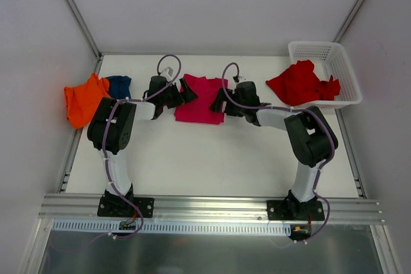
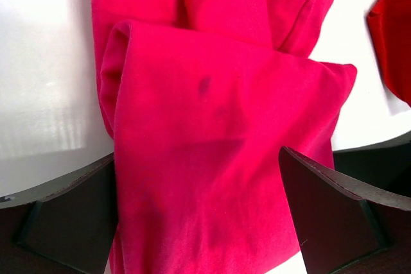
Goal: Fold and stack the t-shirts
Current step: Fold the tshirt
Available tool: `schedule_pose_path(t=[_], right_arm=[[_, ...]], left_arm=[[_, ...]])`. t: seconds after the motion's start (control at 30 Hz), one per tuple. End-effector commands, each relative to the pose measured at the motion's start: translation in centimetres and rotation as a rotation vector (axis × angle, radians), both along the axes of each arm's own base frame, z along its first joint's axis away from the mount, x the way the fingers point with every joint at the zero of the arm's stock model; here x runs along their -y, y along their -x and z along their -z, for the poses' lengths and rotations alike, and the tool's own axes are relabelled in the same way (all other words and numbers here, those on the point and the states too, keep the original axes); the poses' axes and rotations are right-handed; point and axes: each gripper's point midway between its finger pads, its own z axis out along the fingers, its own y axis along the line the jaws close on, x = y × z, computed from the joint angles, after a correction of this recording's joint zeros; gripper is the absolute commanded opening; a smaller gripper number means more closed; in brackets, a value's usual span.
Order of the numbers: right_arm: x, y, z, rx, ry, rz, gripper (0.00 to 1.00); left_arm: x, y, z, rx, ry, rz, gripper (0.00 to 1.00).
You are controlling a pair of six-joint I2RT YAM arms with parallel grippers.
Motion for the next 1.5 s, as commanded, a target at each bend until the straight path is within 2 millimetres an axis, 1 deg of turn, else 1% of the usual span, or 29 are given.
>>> schedule_pose_path(t=[0.0, 0.1, 0.13, 0.2, 0.23, 0.27, 0.3, 0.33, 0.37, 0.43, 0.47, 0.53, 0.6, 0.7, 0.9, 0.93, 0.97, 1.07, 1.23, 1.47], right_arm=[[-0.9, -1.0, -3.2, 0.074, -0.085, 0.001, 1.00], [-0.9, -1.0, -3.1, 0.073, -0.088, 0.005, 0.99], [-0.8, -1.0, -3.0, 0.072, -0.087, 0.006, 0.99], [-0.7, -1.1, -2.9, 0.075, -0.077, 0.013, 0.99], [-0.4, -1.2, -2.9, 0.078, -0.072, 0.023, 1.00], [-0.3, -1.2, -2.8, 0.078, -0.070, 0.024, 1.00], [-0.2, -1.2, -2.8, 0.078, -0.070, 0.025, 0.99], [0.0, -1.4, -2.8, 0.083, -0.064, 0.032, 0.99], [0.2, -1.5, -2.7, 0.084, -0.059, 0.037, 1.00], [0.6, -2.0, -2.5, 0.080, -0.062, 0.050, 1.00], [0.8, -2.1, -2.1, 0.070, -0.060, 0.058, 0.99], [1.6, -2.3, -1.7, 0.064, -0.048, 0.083, 1.00], [2.1, -2.3, -1.7, 0.070, -0.039, 0.090, 0.99], [2.7, -2.3, -1.7, 0.080, -0.022, 0.098, 1.00], [2.7, -2.5, -1.2, 0.067, -0.028, 0.097, 1.00], [2.5, -2.6, -0.7, 0.056, -0.033, 0.099, 0.99], [2.4, -2.6, -0.6, 0.051, -0.037, 0.095, 1.00], [1.9, -2.7, -0.2, 0.040, -0.061, 0.090, 1.00], [1.4, -2.9, 0.3, 0.031, -0.073, 0.086, 1.00], [-0.7, -2.7, 1.0, 0.015, -0.084, 0.054, 1.00]], left_arm=[[1.3, 2.9, 3.6, -0.165, 0.014, 0.070, 0.99], [2.4, 3.1, 3.3, -0.160, 0.017, 0.121, 0.99], [2.9, 3.6, 3.5, -0.172, 0.006, 0.141, 0.99], [3.0, 3.4, 3.3, -0.155, -0.044, 0.142, 0.99], [2.9, 3.9, 3.7, -0.178, -0.072, 0.138, 0.99], [2.3, 4.2, 4.1, -0.186, -0.097, 0.124, 0.99], [1.7, 3.9, 3.8, -0.175, -0.125, 0.093, 0.99], [1.3, 4.2, 3.9, -0.187, -0.144, 0.083, 0.99], [1.0, 4.2, 3.5, -0.177, -0.157, 0.081, 0.99], [0.5, 4.1, 3.6, -0.181, -0.181, 0.063, 0.99], [0.4, 4.2, 3.3, -0.181, -0.192, 0.060, 0.99], [-0.5, 4.0, 3.5, -0.179, -0.236, 0.034, 0.99], [-1.5, 4.2, 3.7, -0.194, -0.278, 0.010, 0.99], [-2.1, 4.2, 4.0, -0.208, -0.287, 0.001, 0.99], [-1.1, 4.2, 4.8, -0.238, -0.246, 0.037, 0.99], [0.0, 4.4, 4.8, -0.249, -0.201, 0.071, 0.99], [0.0, 4.2, 4.6, -0.238, -0.196, 0.069, 0.99], [1.3, 4.3, 4.5, -0.245, -0.132, 0.100, 0.99], [2.3, 4.5, 4.6, -0.253, -0.078, 0.129, 0.99], [4.1, 4.8, 4.7, -0.257, -0.042, 0.167, 0.99]])
